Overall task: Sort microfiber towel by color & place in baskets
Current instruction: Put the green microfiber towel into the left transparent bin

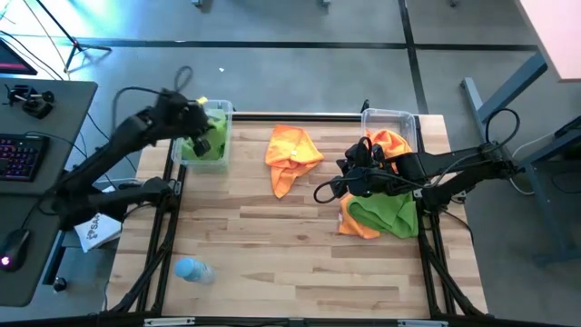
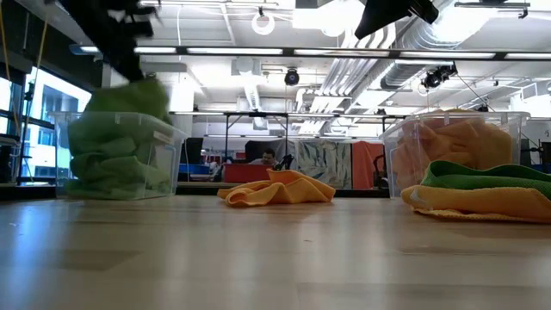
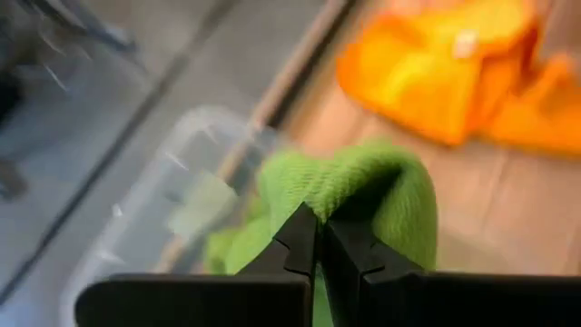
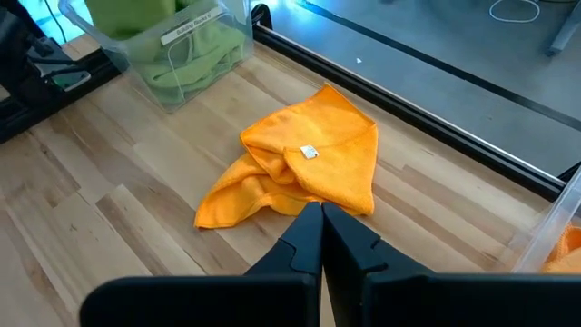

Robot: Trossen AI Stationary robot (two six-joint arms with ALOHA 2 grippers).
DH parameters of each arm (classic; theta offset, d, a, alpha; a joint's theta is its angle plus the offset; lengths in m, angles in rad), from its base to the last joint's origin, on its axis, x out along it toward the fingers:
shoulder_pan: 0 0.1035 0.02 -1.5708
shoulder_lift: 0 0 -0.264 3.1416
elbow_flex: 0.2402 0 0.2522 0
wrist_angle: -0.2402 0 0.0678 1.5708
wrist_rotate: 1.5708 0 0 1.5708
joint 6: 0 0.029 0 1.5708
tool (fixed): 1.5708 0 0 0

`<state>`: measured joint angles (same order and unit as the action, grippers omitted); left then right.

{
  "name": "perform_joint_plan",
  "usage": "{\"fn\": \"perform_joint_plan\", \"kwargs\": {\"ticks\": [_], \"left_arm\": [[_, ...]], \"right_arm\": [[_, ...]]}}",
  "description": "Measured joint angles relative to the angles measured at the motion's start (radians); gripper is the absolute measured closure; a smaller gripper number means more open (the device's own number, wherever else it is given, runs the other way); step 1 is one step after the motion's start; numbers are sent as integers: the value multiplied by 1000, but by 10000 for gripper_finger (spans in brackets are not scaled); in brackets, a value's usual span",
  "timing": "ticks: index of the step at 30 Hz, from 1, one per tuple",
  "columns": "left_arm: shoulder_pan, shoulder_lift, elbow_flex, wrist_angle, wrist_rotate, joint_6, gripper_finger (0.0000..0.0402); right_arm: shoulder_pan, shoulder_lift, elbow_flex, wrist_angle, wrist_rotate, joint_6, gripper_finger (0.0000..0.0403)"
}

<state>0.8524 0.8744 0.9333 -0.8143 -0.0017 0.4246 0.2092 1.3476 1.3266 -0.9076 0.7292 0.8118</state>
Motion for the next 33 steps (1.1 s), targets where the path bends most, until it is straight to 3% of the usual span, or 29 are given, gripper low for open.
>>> {"fn": "perform_joint_plan", "kwargs": {"ticks": [5, 14, 22, 28, 33], "left_arm": [[6, 119, -76, -36, -55, 33, 401], [14, 311, -54, -38, -239, 121, 401], [64, 432, -53, 7, -203, 134, 401], [130, 502, -52, 7, -97, 6, 402], [140, 539, -52, 17, -73, -32, 401]], "right_arm": [[0, 0, 0, 0, -1, 26, 403], [0, 0, 0, 1, 5, 29, 403], [0, 0, 0, 1, 28, 53, 403], [0, 0, 0, 0, 28, 70, 403], [0, 0, 0, 0, 32, 70, 403]]}}
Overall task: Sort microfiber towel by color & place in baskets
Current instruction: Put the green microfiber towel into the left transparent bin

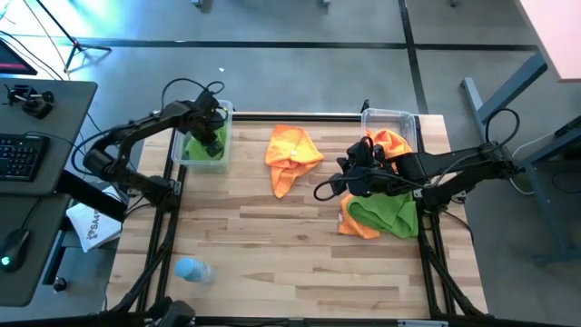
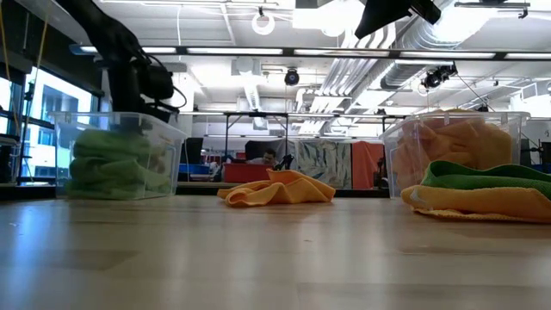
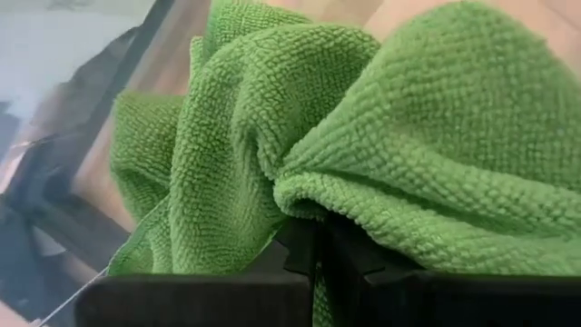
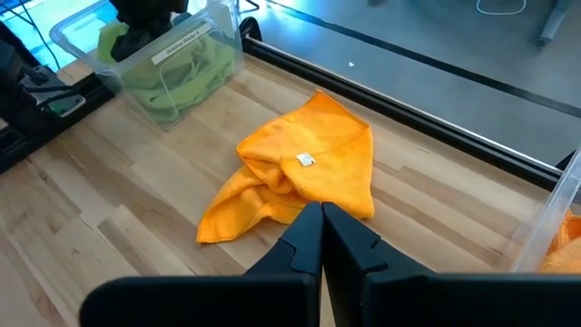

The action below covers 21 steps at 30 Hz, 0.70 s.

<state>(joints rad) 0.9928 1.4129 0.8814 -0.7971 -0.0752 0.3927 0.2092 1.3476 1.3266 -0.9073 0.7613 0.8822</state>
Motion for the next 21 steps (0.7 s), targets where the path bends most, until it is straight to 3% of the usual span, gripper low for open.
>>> {"fn": "perform_joint_plan", "kwargs": {"ticks": [4, 12, 21], "left_arm": [[0, 19, 0, 5, 11, -35, 385], [2, 12, 0, 18, -37, -46, 316], [2, -136, 22, -45, -100, -50, 277]], "right_arm": [[0, 0, 0, 0, 7, 2, 403], [0, 0, 0, 0, 14, 10, 403], [-9, 0, 0, -1, 14, 8, 403]]}}
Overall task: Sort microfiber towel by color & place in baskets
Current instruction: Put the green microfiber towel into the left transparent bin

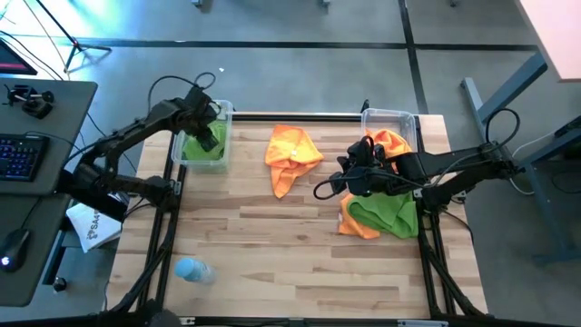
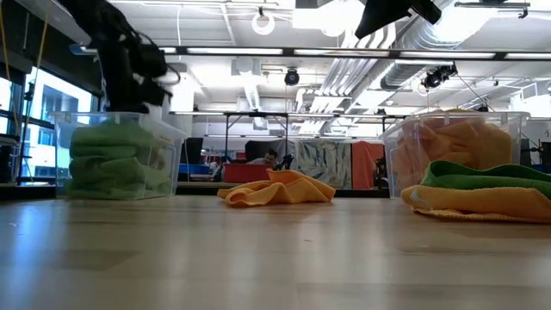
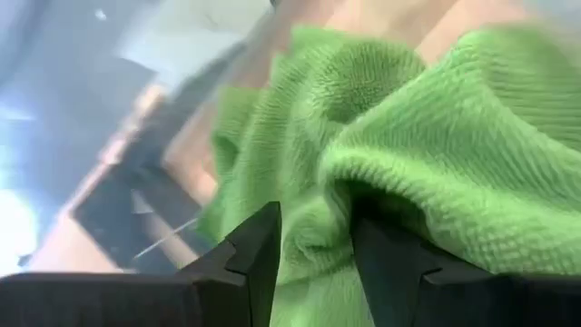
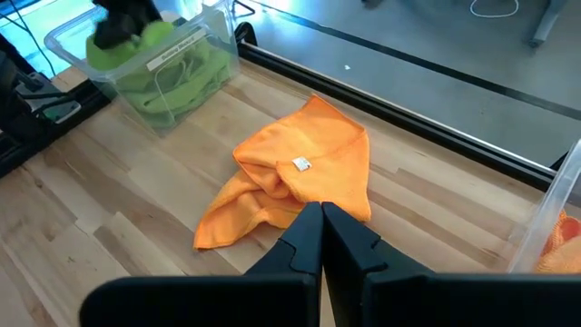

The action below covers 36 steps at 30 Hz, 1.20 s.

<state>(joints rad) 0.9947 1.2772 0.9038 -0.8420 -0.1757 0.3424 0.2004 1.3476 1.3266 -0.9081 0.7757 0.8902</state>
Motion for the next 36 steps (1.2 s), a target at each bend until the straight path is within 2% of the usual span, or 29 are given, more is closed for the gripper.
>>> {"fn": "perform_joint_plan", "kwargs": {"ticks": [5, 12, 14, 18, 21, 24, 28, 31, 36], "left_arm": [[0, -102, 71, -71, 0, -3, 277], [0, -202, 183, -121, 23, -106, 276], [0, -222, 209, -125, 102, -141, 276], [-14, -264, 219, -118, 345, -236, 277], [-76, -290, 219, -121, 444, -226, 284], [-181, -311, 219, -121, 448, -219, 315], [-333, -324, 219, -80, 407, -272, 387], [-434, -325, 219, -18, 359, -336, 392], [-588, -296, 219, 70, 280, -431, 400]], "right_arm": [[-25, 0, 0, 0, 0, 0, 403], [-44, 0, 0, 0, 0, -19, 403], [-44, 4, 0, -1, 1, -33, 403], [-44, 30, 0, -13, 0, -60, 403], [-44, 70, 0, -33, 0, -61, 403], [-44, 112, 0, -46, -23, -61, 403], [-44, 143, 0, -53, -158, -105, 403], [-44, 143, 0, -84, -257, -112, 403], [-16, 137, 0, -264, -308, -37, 403]]}}
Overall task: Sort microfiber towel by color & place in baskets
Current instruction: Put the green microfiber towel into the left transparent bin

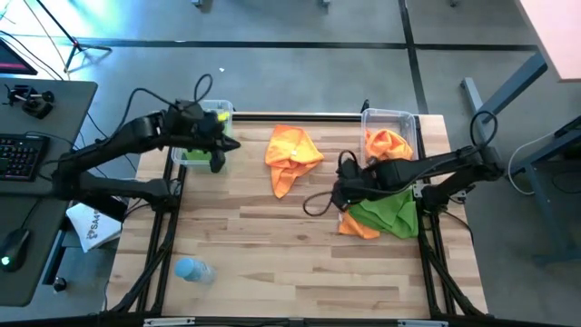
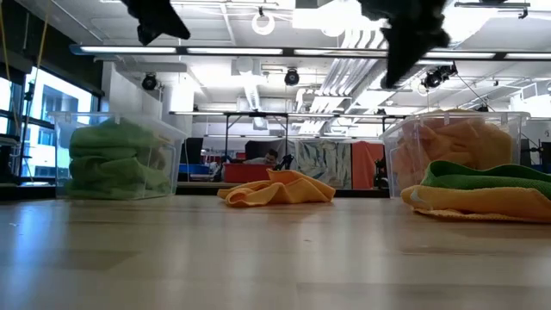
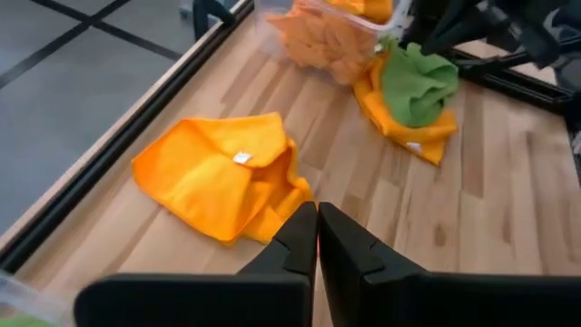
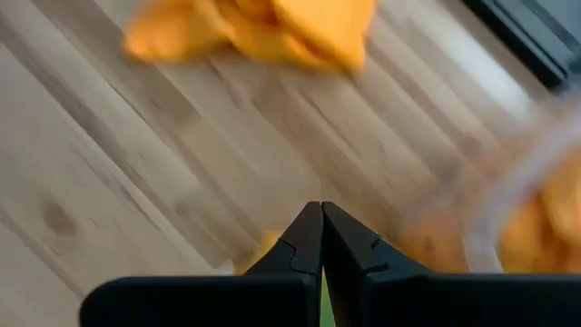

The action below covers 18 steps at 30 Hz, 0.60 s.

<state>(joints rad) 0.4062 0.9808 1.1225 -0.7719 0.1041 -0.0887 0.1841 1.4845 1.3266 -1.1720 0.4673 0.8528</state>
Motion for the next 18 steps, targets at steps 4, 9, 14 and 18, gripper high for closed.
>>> {"fn": "perform_joint_plan", "kwargs": {"ticks": [4, 9, 14, 18], "left_arm": [[-101, 26, 0, 10, -94, -52, 401], [-194, 64, 0, 11, -109, -76, 401], [-269, 108, 0, 14, -109, -75, 401], [-316, 135, 0, 33, -109, -65, 401]], "right_arm": [[46, 0, 0, -107, -5, 95, 403], [116, 0, 0, -145, 8, 161, 403], [219, 0, 0, -185, 162, 254, 403], [290, 0, 0, -246, 178, 343, 403]]}}
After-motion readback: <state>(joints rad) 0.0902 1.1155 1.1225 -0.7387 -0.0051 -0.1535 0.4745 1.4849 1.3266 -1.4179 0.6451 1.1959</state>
